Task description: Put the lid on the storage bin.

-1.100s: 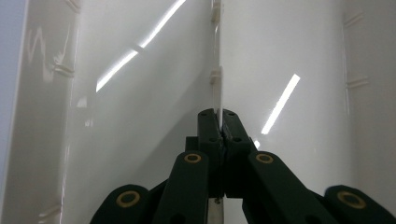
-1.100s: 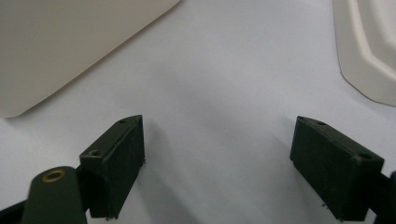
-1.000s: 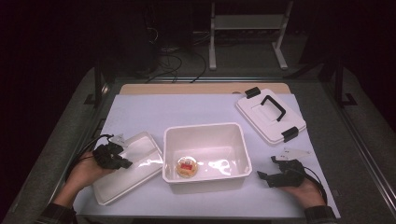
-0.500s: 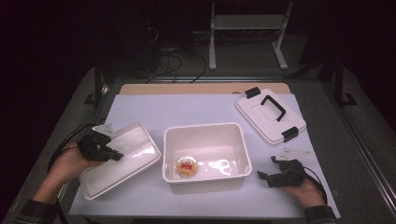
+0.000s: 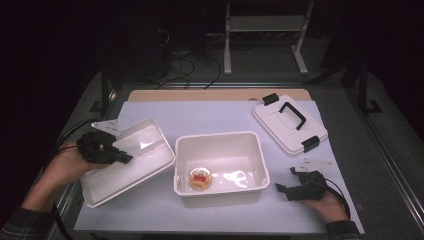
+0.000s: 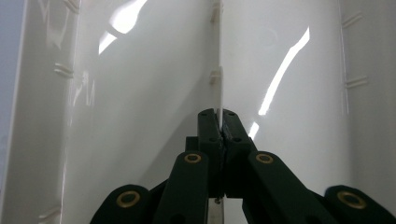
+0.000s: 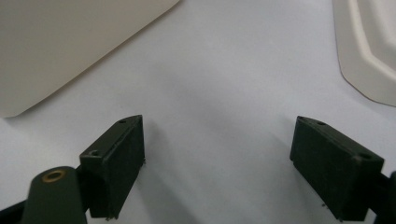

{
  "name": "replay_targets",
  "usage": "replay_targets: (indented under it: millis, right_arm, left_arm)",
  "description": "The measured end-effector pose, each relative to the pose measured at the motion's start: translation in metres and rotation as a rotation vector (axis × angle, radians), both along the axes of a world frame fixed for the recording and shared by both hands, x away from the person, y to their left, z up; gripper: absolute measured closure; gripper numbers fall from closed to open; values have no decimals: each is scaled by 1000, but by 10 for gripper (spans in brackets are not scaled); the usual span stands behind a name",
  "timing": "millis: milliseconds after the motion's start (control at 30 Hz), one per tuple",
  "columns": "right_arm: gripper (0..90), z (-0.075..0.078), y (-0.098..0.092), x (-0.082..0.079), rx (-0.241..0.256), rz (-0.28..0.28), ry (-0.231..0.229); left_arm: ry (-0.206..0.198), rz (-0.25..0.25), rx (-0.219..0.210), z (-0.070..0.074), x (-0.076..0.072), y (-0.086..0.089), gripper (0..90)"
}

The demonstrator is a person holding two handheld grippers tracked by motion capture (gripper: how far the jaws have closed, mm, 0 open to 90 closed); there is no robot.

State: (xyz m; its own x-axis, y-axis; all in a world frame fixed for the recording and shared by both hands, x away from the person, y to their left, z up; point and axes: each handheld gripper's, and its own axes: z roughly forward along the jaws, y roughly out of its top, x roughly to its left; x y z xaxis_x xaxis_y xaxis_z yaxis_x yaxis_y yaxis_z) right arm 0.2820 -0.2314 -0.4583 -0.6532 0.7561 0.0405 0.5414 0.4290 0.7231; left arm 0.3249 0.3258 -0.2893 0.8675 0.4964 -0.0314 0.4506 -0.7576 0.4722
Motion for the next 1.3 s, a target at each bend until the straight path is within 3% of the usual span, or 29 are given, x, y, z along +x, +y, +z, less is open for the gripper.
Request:
replay_targets:
  millis: [267, 700, 1300]
  right_arm:
    - [171, 0, 0, 0, 0, 0, 0]
    - [171, 0, 0, 0, 5, 1, 1]
    - [171, 0, -1, 0, 14, 0, 5]
  left_arm:
    - [-8, -66, -16, 12, 4, -25, 887]
    - [-7, -197, -39, 23, 15, -83, 887]
    - [-11, -336, -40, 29, 25, -162, 887]
